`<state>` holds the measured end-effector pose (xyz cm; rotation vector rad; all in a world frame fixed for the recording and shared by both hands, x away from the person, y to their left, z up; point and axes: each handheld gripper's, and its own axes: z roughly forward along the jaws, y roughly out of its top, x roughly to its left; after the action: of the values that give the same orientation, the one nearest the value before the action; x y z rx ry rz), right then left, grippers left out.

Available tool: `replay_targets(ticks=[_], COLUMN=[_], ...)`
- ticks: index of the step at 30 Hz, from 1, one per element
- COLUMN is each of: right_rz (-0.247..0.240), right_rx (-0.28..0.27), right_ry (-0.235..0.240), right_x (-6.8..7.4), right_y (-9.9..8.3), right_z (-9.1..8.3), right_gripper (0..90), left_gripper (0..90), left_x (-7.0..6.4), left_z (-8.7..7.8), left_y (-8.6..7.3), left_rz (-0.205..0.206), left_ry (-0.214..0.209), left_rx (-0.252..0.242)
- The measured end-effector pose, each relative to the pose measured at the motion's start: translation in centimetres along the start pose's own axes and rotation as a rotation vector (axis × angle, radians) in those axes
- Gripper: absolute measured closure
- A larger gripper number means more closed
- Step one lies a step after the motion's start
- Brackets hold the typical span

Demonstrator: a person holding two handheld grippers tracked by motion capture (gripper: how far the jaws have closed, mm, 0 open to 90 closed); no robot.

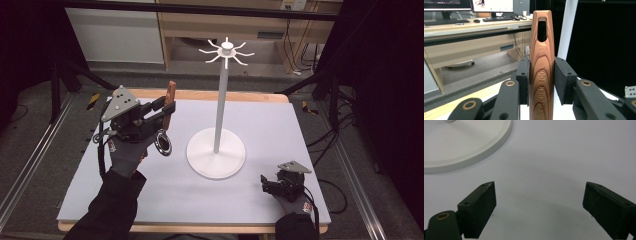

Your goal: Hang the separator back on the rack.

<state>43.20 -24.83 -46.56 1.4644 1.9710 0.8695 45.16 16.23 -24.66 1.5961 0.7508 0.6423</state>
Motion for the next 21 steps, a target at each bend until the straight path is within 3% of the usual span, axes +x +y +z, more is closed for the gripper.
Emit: replay_targets(ticks=[9,21], right_rz=[0.006,0.008], right_rx=[0.003,0.003], right_ry=[0.004,0.005], right_x=[0.0,0.0], right_y=[0.0,0.0], right_z=[0.0,0.1], right_gripper=[11.9,11.9], left_gripper=[67.2,67.2], left_x=[-0.8,-1.3], left_z=[0.4,1.1], left_y=[1.7,2.8], left_rz=[0.013,0.012], left_ry=[-0.017,-0.033], left_rx=[-0.024,-0.047])
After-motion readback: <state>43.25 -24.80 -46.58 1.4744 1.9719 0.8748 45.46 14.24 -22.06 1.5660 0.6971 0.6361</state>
